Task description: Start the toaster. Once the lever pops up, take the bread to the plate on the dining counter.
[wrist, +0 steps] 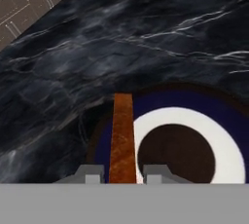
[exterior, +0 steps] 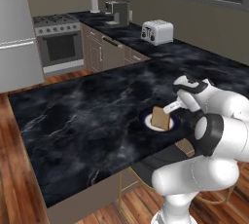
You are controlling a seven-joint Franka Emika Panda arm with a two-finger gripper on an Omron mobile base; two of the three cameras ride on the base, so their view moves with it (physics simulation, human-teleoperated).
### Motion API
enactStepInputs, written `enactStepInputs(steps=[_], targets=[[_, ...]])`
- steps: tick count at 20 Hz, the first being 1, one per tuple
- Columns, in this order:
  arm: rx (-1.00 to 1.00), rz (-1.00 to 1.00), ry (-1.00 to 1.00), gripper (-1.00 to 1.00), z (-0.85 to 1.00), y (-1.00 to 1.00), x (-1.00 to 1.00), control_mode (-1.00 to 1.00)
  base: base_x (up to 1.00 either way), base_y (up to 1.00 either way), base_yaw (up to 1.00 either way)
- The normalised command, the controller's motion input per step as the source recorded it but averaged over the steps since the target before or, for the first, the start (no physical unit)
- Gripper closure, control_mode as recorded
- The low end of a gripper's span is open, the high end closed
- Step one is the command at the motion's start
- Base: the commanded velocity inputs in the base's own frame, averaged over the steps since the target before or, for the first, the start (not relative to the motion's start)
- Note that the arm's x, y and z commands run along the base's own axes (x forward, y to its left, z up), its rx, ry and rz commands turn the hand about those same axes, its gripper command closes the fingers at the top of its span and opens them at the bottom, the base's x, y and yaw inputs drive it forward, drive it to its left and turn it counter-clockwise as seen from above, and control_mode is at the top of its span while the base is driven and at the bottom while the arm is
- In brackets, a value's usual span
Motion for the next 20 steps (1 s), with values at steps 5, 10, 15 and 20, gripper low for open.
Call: enactStepInputs(steps=[5,10,15,20], targets=[[0.00,0.00,-0.02,-1.00,0.00,0.00,0.00,-1.00,0.00,0.00,0.00],[0.00,0.00,-0.01,-1.00,0.00,-0.01,0.00,-1.00,0.00,0.00,0.00],[0.00,0.00,0.00,-1.00,0.07,-0.06,0.00,-1.00,0.00,0.00,0.00],[-0.02,-0.01,0.00,-1.00,0.01,0.00,0.03,-1.00,0.00,0.00,0.00]])
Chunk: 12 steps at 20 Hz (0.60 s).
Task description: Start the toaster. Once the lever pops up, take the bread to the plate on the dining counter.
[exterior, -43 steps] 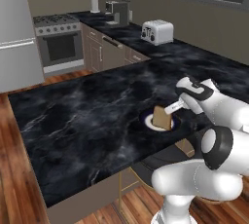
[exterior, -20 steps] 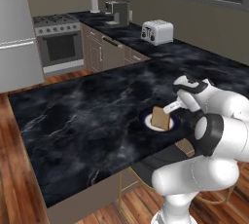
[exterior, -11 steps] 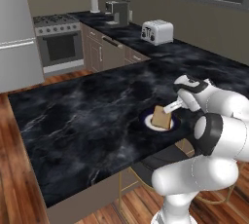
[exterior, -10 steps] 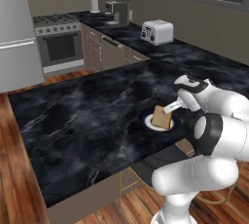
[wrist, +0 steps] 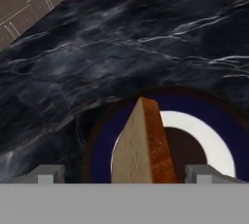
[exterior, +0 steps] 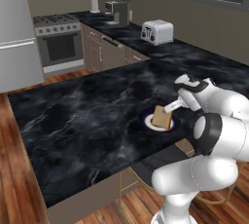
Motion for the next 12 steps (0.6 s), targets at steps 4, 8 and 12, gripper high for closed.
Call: enactStepInputs(steps=[4,8,12], targets=[[-0.13,-0.05,-0.01,-1.00,0.00,-0.04,0.10,-1.00,0.00,0.00,0.00],[-0.24,-0.08,-0.15,-1.00,-0.06,0.00,0.11,-1.00,0.00,0.00,0.00],[-0.26,-0.09,-0.17,-1.00,-0.03,-0.01,0.00,-1.00,0.00,0.00,0.00]])
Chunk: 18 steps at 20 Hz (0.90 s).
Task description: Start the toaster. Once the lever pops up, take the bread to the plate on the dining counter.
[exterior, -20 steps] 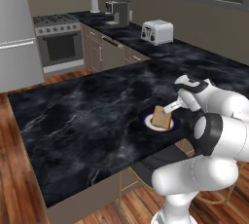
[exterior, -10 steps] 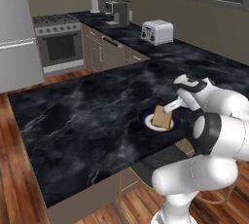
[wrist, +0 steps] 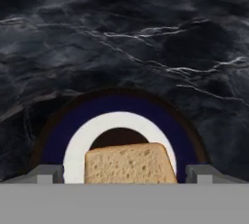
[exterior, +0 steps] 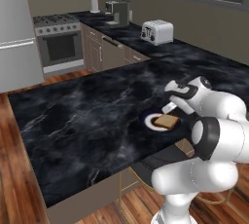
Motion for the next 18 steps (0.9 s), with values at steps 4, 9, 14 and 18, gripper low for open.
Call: enactStepInputs(steps=[4,9,14,18], targets=[[-0.18,-0.06,-0.18,-1.00,0.05,0.00,-0.03,-1.00,0.00,0.00,0.00],[-0.01,-0.01,-0.09,-1.00,0.44,0.02,-0.37,-1.00,0.00,0.00,0.00],[0.00,0.00,-0.01,-1.00,0.72,0.10,-0.40,-1.00,0.00,0.00,0.00],[0.00,0.00,0.00,-1.00,0.78,0.09,-0.29,-1.00,0.00,0.00,0.00]])
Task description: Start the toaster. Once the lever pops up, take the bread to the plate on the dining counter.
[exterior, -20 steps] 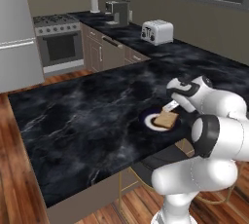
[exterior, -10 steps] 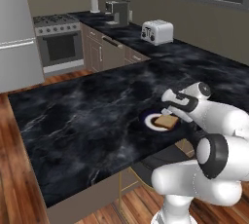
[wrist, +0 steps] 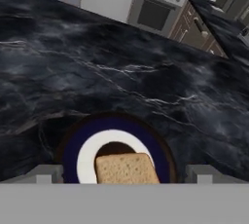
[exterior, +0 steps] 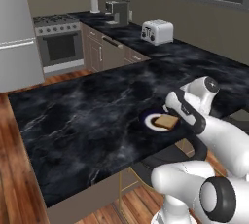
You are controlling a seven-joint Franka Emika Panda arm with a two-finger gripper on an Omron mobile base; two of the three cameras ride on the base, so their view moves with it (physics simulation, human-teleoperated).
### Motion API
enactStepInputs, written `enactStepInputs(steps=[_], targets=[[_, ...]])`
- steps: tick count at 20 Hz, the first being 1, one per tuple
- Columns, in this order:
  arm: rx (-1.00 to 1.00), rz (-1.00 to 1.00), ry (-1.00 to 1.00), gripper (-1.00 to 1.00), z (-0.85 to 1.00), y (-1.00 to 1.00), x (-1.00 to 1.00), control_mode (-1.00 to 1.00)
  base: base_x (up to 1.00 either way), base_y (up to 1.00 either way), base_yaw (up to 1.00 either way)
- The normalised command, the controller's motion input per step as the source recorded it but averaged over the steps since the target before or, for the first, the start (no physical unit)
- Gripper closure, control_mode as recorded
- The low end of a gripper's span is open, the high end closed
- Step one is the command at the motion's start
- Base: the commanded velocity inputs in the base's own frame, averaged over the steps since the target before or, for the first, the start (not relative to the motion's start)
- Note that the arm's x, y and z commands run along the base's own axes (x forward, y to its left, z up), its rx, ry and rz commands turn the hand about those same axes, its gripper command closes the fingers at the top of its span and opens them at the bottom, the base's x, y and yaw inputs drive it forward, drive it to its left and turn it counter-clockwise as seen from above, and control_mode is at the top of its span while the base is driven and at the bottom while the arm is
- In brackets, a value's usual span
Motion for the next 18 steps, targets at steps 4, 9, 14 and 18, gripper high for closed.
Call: enactStepInputs(steps=[4,9,14,18], targets=[[0.00,0.00,0.02,-1.00,0.65,0.08,-0.27,-1.00,0.00,0.00,0.00],[0.00,0.00,0.02,-1.00,0.51,0.04,-0.34,-1.00,0.00,0.00,0.00],[0.00,0.00,0.04,-1.00,0.39,0.06,-0.45,-1.00,0.00,0.00,0.00],[0.00,0.00,0.07,-1.00,0.21,0.17,-0.48,-1.00,0.00,0.00,0.00]])
